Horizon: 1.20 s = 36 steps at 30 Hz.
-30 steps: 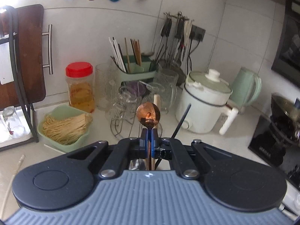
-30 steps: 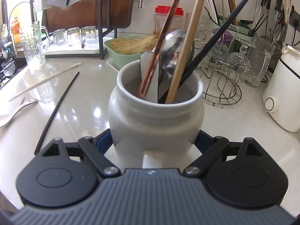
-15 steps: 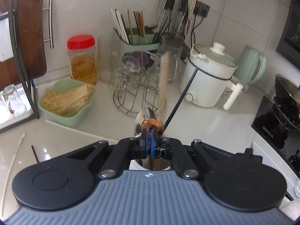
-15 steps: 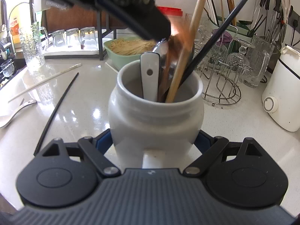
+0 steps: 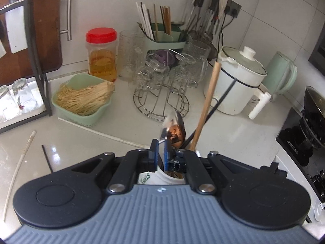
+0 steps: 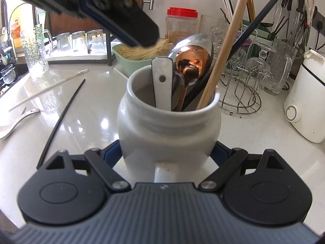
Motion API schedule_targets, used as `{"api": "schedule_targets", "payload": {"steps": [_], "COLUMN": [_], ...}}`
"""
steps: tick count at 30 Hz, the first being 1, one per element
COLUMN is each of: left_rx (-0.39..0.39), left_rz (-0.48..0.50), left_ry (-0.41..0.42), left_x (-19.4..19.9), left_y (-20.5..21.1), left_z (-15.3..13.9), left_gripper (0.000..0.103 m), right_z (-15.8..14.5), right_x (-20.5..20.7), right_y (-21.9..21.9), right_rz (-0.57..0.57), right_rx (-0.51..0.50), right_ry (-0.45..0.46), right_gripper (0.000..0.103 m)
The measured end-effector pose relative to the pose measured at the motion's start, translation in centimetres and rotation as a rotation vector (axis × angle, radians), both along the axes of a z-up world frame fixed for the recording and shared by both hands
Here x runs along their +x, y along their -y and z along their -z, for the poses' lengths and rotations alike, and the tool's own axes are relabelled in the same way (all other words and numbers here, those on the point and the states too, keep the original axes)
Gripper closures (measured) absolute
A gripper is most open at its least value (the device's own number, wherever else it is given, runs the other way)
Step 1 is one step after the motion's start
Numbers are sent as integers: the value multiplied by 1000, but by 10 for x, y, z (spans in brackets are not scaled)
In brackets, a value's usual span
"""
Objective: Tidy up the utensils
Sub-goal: 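Lower the copper spoon into the mug and open the left tool, then move the left tool to the white ceramic spoon and close on it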
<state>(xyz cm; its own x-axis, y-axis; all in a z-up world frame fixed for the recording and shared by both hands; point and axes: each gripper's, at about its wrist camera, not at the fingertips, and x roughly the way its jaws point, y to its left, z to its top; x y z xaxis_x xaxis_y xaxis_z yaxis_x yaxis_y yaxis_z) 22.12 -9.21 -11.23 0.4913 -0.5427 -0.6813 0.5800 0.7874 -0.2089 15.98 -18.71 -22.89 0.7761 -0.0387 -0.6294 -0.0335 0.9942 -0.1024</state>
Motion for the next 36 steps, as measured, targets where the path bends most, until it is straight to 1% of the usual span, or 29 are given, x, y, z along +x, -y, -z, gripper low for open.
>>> {"api": "schedule_targets", "payload": {"steps": [2, 4, 6, 7, 8, 9, 11, 12, 18, 23, 28, 33, 36], "left_rx": [10, 12, 18, 25, 34, 45, 78, 82, 99, 129, 121, 118, 126], "left_rz": [-12, -29, -44, -51, -51, -50, -85, -101, -201, -297, -402, -460, -476], "left_ry": [-3, -8, -11, -10, -8, -5, 5, 0, -42, -86, -128, -146, -155], "left_x": [0, 1, 1, 0, 0, 0, -1, -2, -7, -21, -41, -50, -51], "left_y": [-4, -10, -18, -21, -25, -29, -39, -46, -94, -139, -183, -213, -225], "left_z": [-4, -8, -10, -10, -10, -8, -4, -2, 14, 33, 53, 66, 73], "left_gripper": [98, 95, 83, 80, 73, 68, 68, 68, 68, 68, 68, 68, 68], "right_z": [0, 0, 0, 0, 0, 0, 0, -1, 0, 1, -1, -1, -1], "right_x": [0, 0, 0, 0, 0, 0, 0, 1, 2, -1, -1, -1, -2], "right_y": [0, 0, 0, 0, 0, 0, 0, 0, 0, -1, 0, -1, -1], "right_rz": [0, 1, 1, 0, 0, 0, 6, 7, 5, 15, 19, 29, 33], "right_rx": [0, 0, 0, 0, 0, 0, 3, 4, -2, -2, 0, -8, -9], "right_ry": [1, 0, 0, 0, 1, 1, -2, -4, 1, 7, -8, -13, -16], "right_gripper": [11, 11, 11, 11, 11, 11, 11, 11, 11, 11, 11, 11, 11]}}
